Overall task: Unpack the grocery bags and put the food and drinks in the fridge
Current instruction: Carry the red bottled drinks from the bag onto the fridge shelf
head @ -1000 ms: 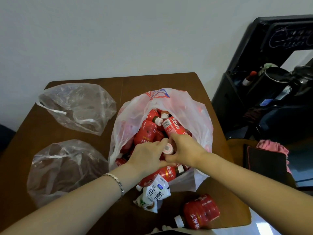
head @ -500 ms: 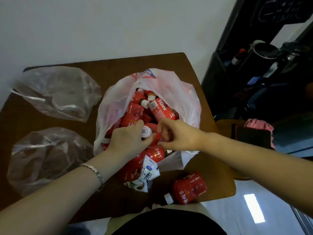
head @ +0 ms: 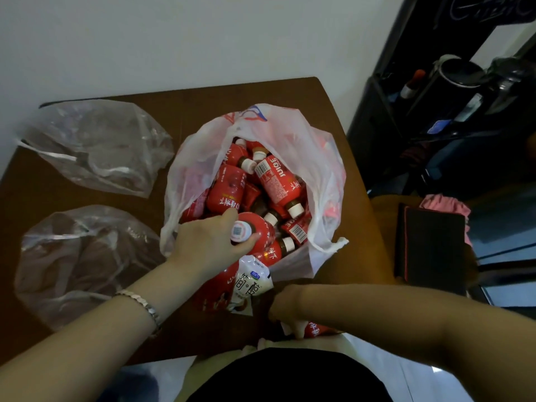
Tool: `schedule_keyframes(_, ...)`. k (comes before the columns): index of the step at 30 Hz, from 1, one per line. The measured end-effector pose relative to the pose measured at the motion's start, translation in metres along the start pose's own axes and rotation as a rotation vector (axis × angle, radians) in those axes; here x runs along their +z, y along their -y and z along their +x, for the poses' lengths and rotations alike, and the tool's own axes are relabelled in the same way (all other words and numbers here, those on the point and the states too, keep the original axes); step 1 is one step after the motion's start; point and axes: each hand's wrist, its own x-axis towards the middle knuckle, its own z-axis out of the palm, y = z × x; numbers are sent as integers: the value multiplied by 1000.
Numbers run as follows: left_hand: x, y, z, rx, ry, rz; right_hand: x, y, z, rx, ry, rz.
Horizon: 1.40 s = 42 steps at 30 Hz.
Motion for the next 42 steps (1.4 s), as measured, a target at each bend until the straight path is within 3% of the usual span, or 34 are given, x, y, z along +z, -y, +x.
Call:
schedule_keyframes(2,1,3,-2,-2,9,20,-3,-4,0,35,-1,6)
schedule_keyframes(9,-6,16,-3,-46,58,123,-27,-29,-54,226,-361,81)
schedule_keyframes(15,-24,23,10,-105,28,180,-65,-31,-109,288,-789,357)
schedule_keyframes(19,-47,33,26,-160,12,214,-115,-34,-134,440,-1123,449)
schedule_keyframes(22,-68,40,29,-150,-37,206,-152,-36,-148,515,-1251,476)
schedule_keyframes(25,-93,43,30,-166,-73,196,-182,-41,-156,555,-1297,477)
schedule_keyframes(30,-134,41,23,-310,-125,238,-223,-38,-164,457,-1240,329)
schedule_keyframes(37,-165,21,-37,-692,-250,200,-255,6,-178,121,-1205,34)
schedule_keyframes(42,-175,-14,-126,-1003,-364,182,-268,92,-182,-175,-1197,-236)
